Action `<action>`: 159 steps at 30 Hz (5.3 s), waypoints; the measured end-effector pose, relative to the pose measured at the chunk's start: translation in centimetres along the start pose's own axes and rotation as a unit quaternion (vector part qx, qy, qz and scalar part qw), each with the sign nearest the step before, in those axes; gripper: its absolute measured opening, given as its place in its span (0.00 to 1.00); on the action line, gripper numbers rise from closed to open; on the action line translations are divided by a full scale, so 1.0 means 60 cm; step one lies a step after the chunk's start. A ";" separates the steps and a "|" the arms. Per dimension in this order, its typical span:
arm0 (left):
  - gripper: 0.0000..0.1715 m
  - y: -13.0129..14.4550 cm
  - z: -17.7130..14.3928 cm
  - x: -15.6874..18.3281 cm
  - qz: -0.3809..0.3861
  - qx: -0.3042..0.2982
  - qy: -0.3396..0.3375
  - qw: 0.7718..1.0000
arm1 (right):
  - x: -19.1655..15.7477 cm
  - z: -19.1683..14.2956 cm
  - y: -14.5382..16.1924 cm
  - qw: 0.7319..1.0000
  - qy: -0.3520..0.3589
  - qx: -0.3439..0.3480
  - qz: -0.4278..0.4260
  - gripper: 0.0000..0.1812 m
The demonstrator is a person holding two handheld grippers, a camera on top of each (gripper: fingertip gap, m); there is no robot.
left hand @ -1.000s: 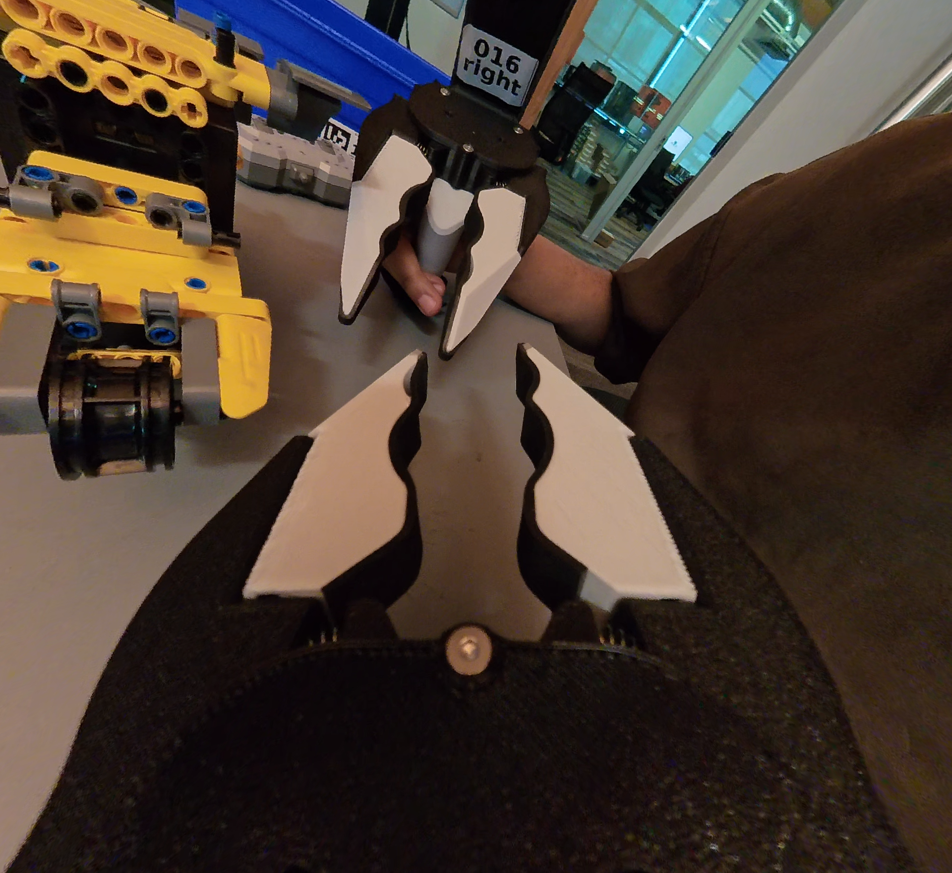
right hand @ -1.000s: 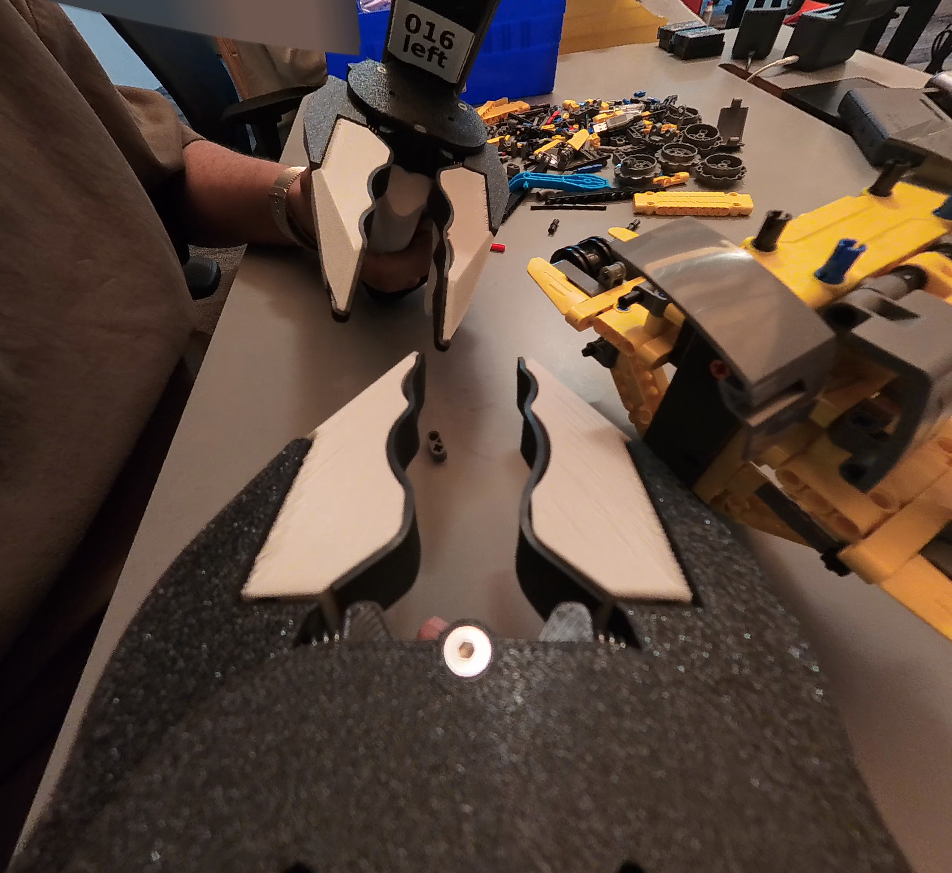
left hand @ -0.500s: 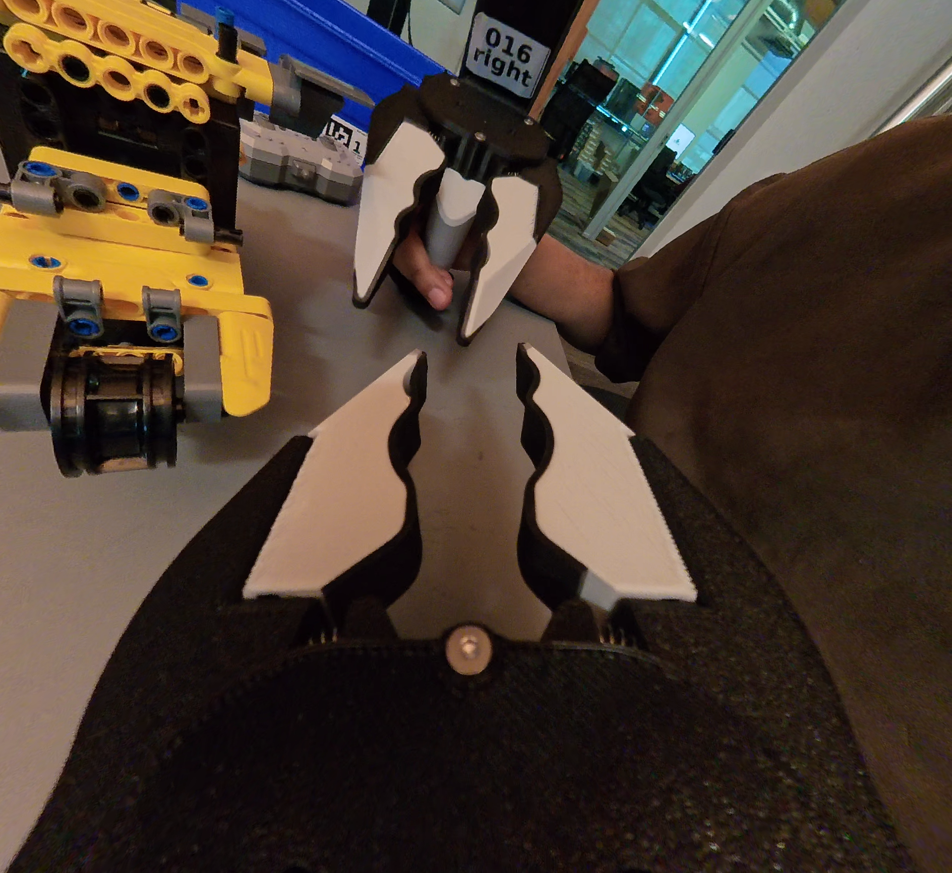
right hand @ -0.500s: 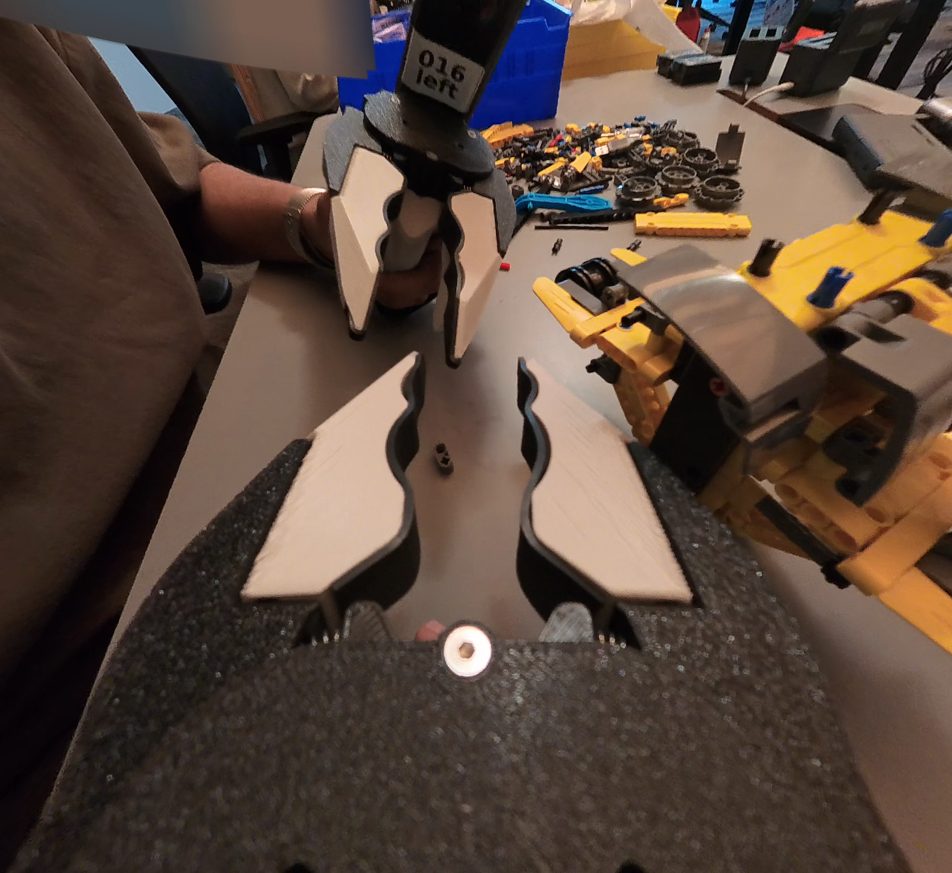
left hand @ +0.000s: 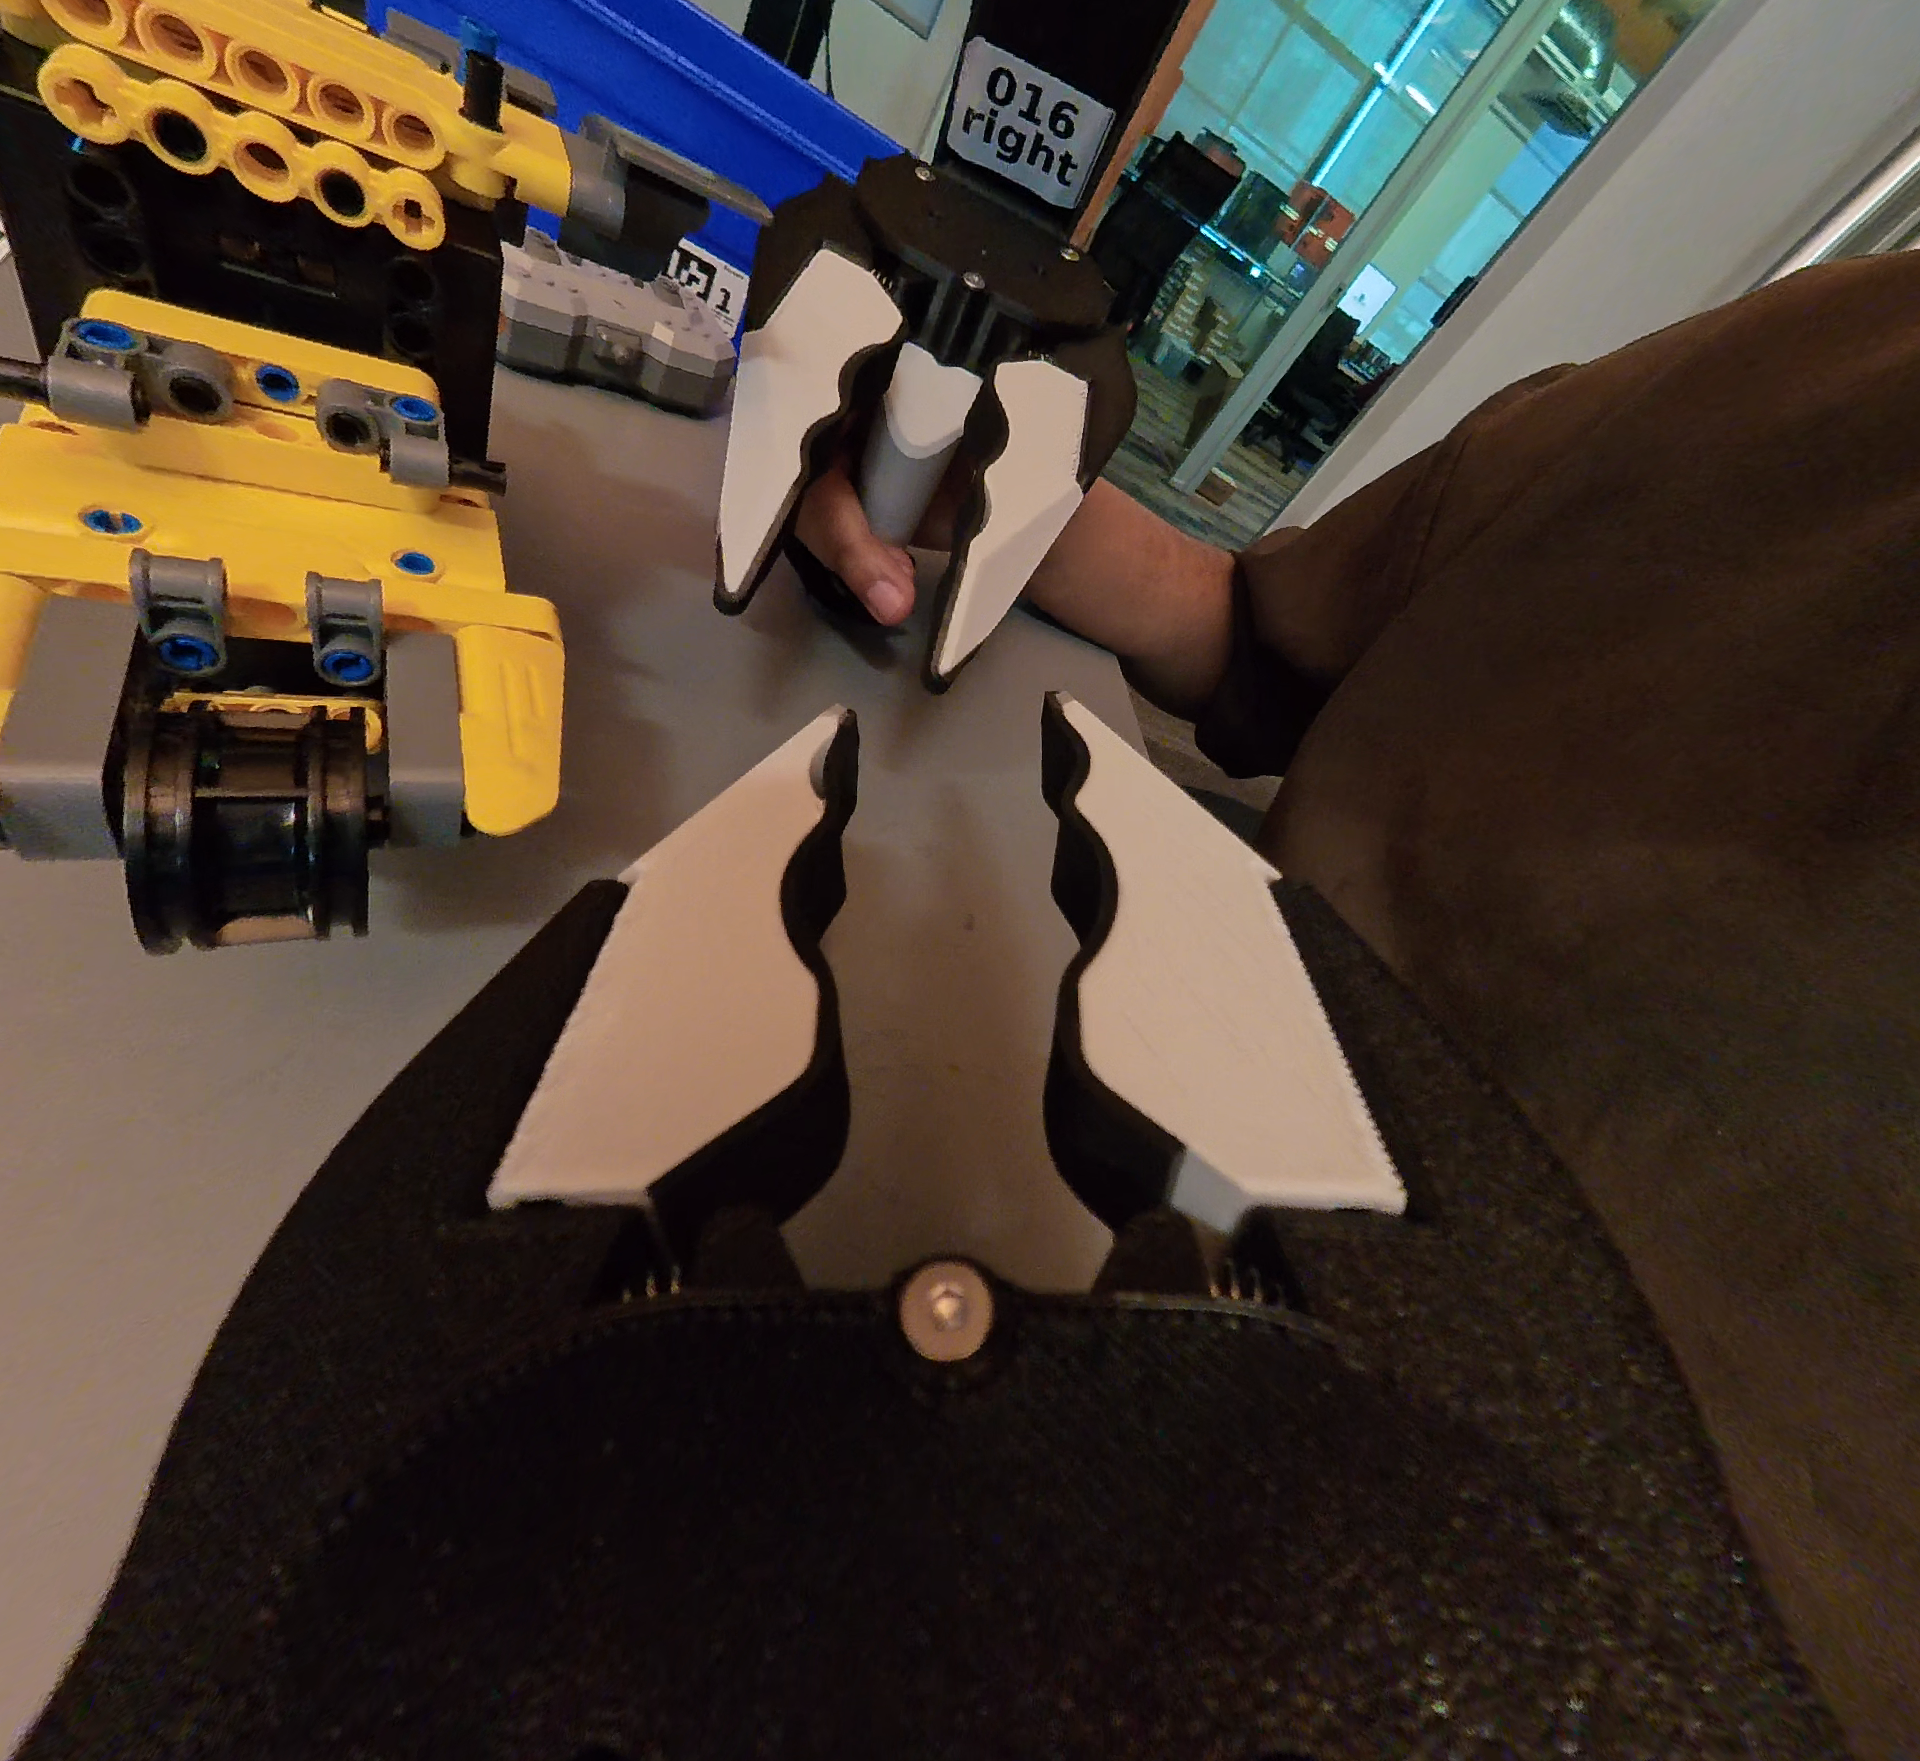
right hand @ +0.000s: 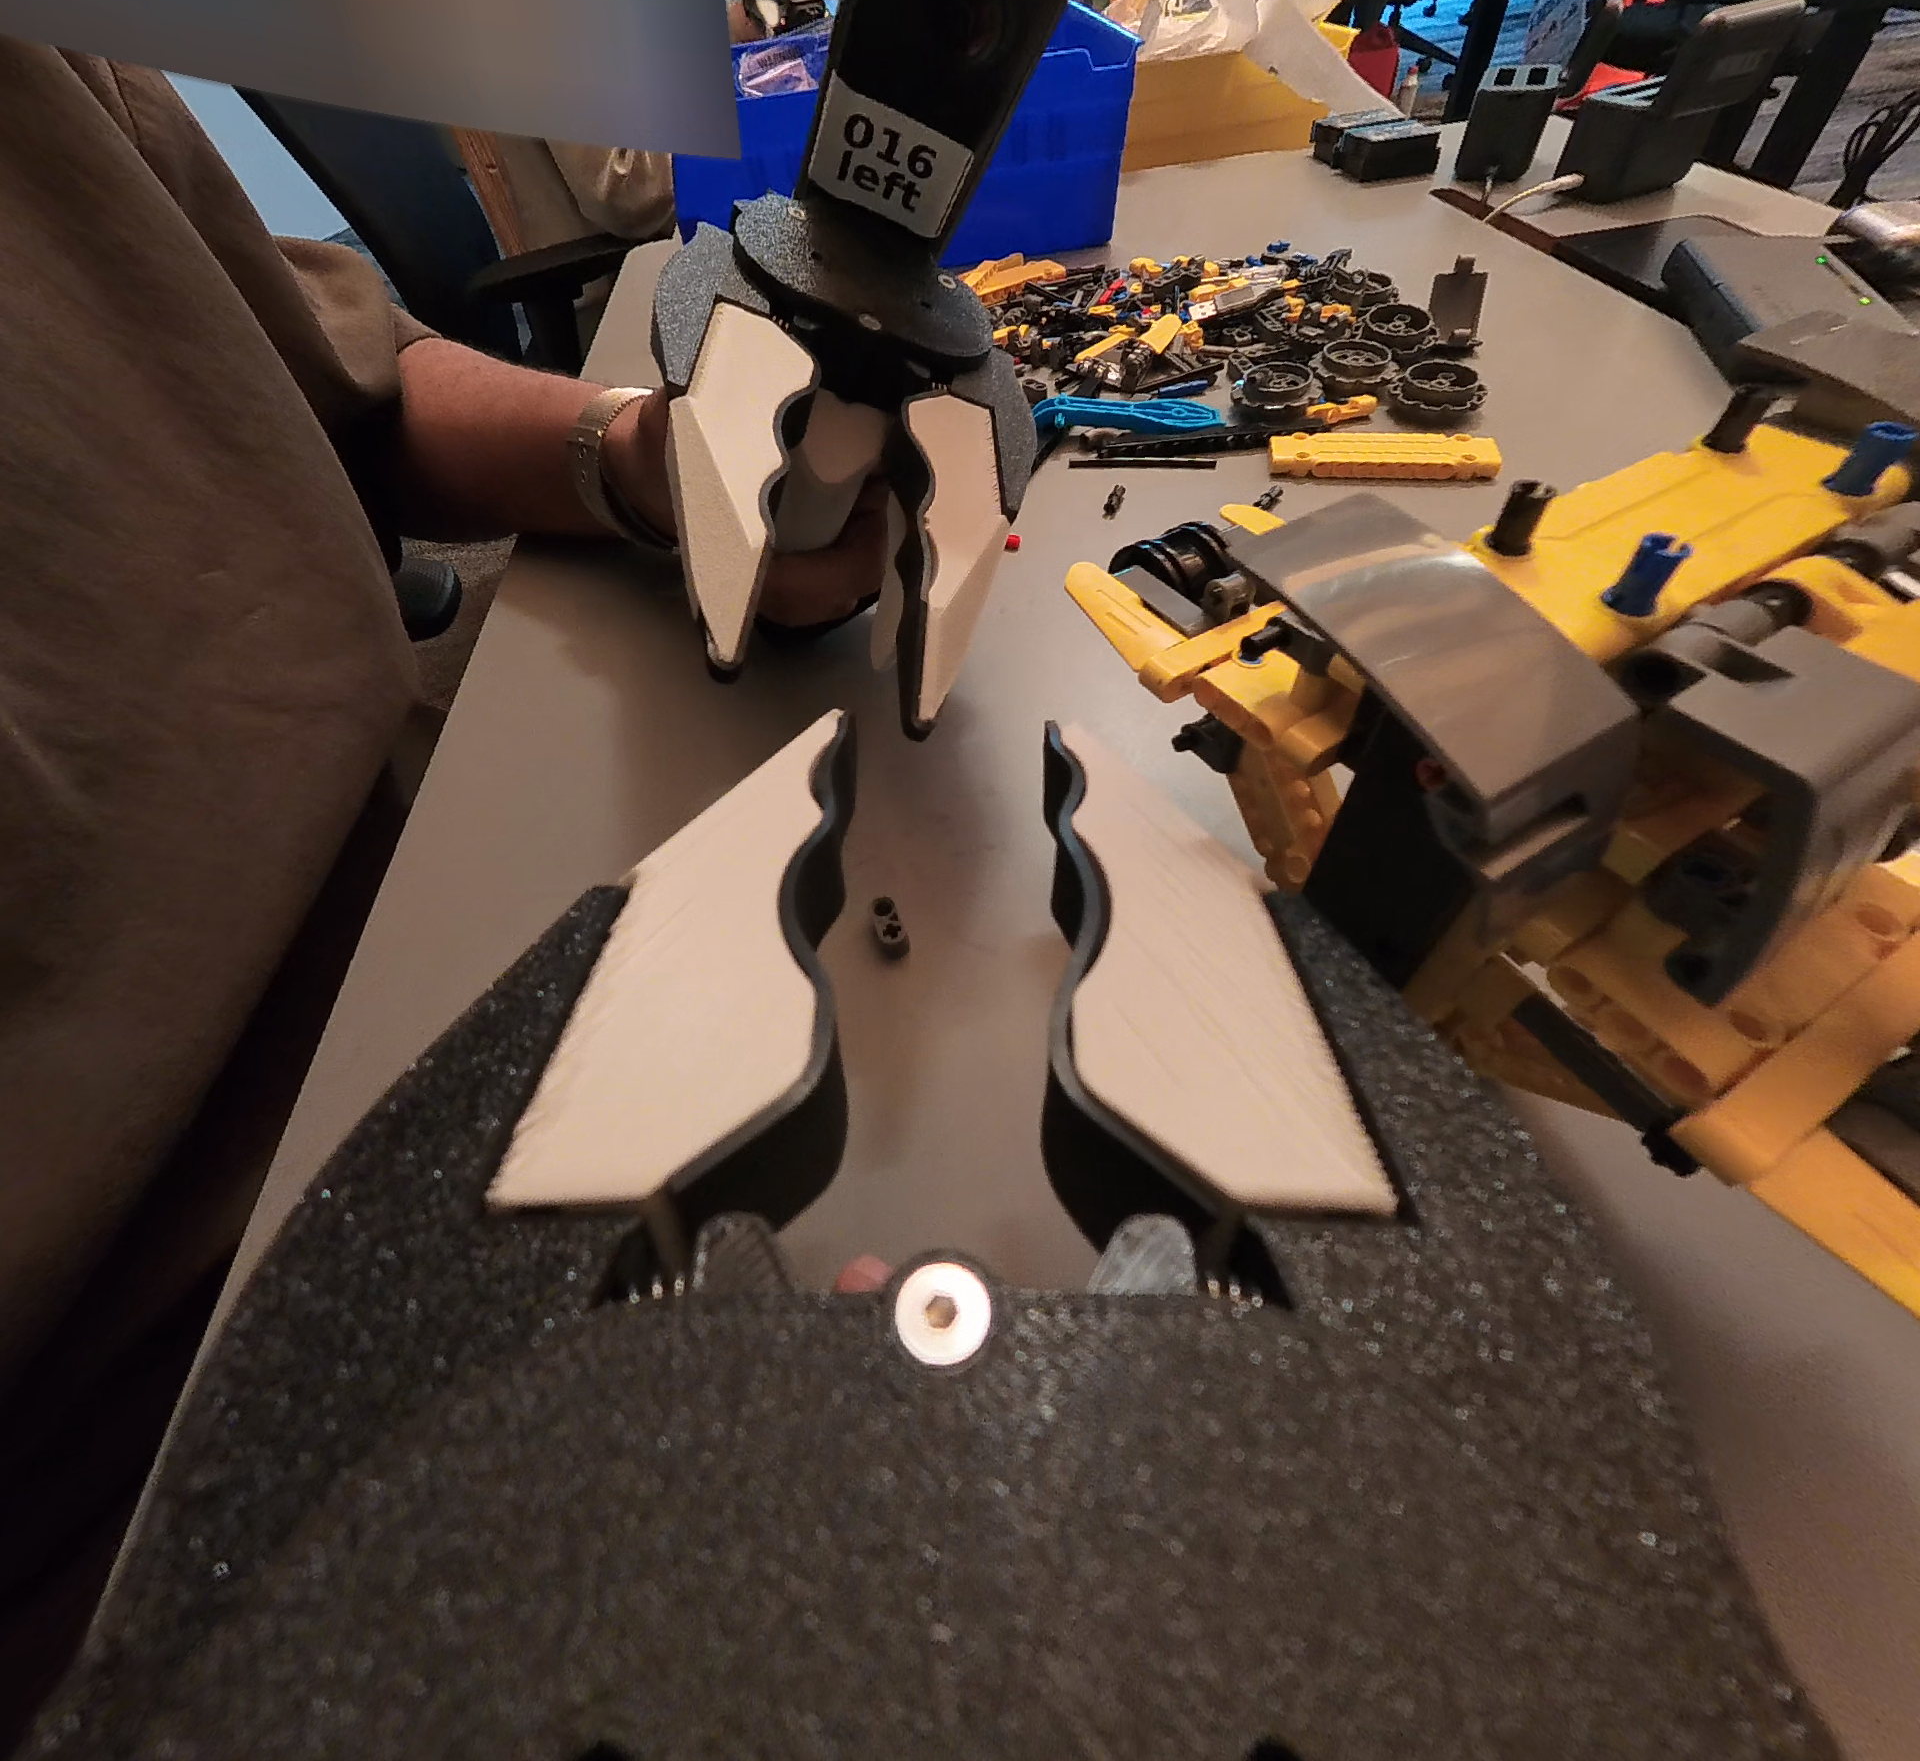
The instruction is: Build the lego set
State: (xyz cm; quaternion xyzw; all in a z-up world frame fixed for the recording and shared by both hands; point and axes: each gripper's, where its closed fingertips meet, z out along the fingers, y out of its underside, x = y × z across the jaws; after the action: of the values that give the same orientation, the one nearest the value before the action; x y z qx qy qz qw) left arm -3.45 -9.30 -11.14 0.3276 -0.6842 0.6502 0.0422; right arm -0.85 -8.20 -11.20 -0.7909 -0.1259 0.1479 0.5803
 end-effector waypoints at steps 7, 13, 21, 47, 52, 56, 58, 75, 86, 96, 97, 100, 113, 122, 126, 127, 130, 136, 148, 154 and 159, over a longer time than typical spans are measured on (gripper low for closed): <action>0.19 0.001 0.001 0.000 0.002 -0.002 -0.001 1.000 | 0.003 -0.001 0.001 1.000 0.003 0.000 0.002 0.19; 0.17 -0.009 -0.006 0.005 0.004 0.014 0.006 1.000 | 0.003 0.000 0.004 1.000 0.004 -0.005 0.000 0.20; 0.07 -0.181 -0.352 -0.152 0.039 0.187 -0.337 0.922 | 0.011 -0.001 0.003 1.000 0.000 0.008 0.021 0.19; 0.06 0.034 -0.634 -0.375 -0.103 -0.128 -0.525 0.835 | 0.044 -0.020 -0.007 0.993 0.000 0.048 0.106 0.22; 0.07 0.037 -0.630 -0.383 -0.094 -0.138 -0.538 0.826 | 0.040 -0.017 -0.005 0.993 -0.006 0.044 0.105 0.22; 0.05 0.036 -0.623 -0.385 -0.093 -0.136 -0.535 0.829 | 0.040 -0.018 -0.007 0.992 -0.014 0.050 0.118 0.23; 0.05 0.036 -0.624 -0.385 -0.095 -0.134 -0.534 0.829 | 0.041 -0.018 -0.007 0.992 -0.014 0.050 0.119 0.23; 0.03 0.040 -0.634 -0.391 -0.095 -0.119 -0.542 0.826 | 0.046 -0.015 -0.003 0.993 -0.009 0.044 0.112 0.23; 0.02 0.039 -0.626 -0.390 -0.078 -0.131 -0.542 0.826 | 0.053 -0.015 -0.001 0.993 -0.008 0.044 0.110 0.23; 0.02 -0.016 -0.630 -0.356 -0.039 -0.075 -0.551 0.830 | 0.051 -0.014 -0.003 0.994 -0.003 0.039 0.104 0.23; 0.01 -0.030 -0.620 -0.344 -0.031 -0.066 -0.545 0.835 | 0.049 -0.015 -0.004 0.994 -0.002 0.038 0.101 0.23; 0.01 -0.085 -0.562 -0.289 0.005 -0.028 -0.509 0.860 | 0.045 -0.015 -0.008 0.996 0.001 0.043 0.084 0.22; 0.02 0.042 -0.049 0.020 -0.028 -0.152 -0.115 0.981 | -0.082 -0.004 -0.018 0.972 -0.023 0.054 -0.227 0.11; 0.02 0.050 0.000 0.054 -0.115 -0.136 -0.026 0.984 | -0.092 0.003 0.005 0.965 -0.041 0.008 -0.260 0.08; 0.02 0.045 -0.002 0.054 -0.127 -0.123 -0.019 0.984 | -0.095 0.004 0.002 0.962 -0.039 0.009 -0.269 0.04; 0.02 0.047 -0.002 0.053 -0.126 -0.126 -0.020 0.984 | -0.095 0.004 0.005 0.962 -0.038 0.004 -0.270 0.05; 0.02 0.052 -0.002 0.048 -0.131 -0.126 -0.021 0.983 | -0.098 0.007 0.013 0.962 -0.040 -0.008 -0.271 0.08; 0.01 0.053 -0.005 0.036 -0.150 -0.110 -0.013 0.982 | -0.098 0.018 0.034 0.963 -0.047 -0.039 -0.263 0.09; 0.05 0.050 -0.023 0.010 -0.133 -0.091 -0.055 0.985 | -0.080 0.030 0.058 0.964 -0.031 -0.080 -0.251 0.00; 0.12 0.023 -0.148 -0.023 -0.072 -0.042 -0.236 0.968 | -0.066 0.035 0.063 0.964 -0.005 -0.092 -0.248 0.02; 0.12 0.067 -0.254 -0.018 -0.049 -0.062 -0.393 0.916 | -0.059 0.036 0.060 0.966 0.008 -0.091 -0.243 0.04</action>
State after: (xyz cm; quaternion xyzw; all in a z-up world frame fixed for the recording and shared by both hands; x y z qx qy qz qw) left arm -10.21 4.85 -12.82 0.5866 -0.6678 0.4222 -0.1779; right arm -4.86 -8.67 -14.94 -0.7874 -0.3225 -0.0155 0.5251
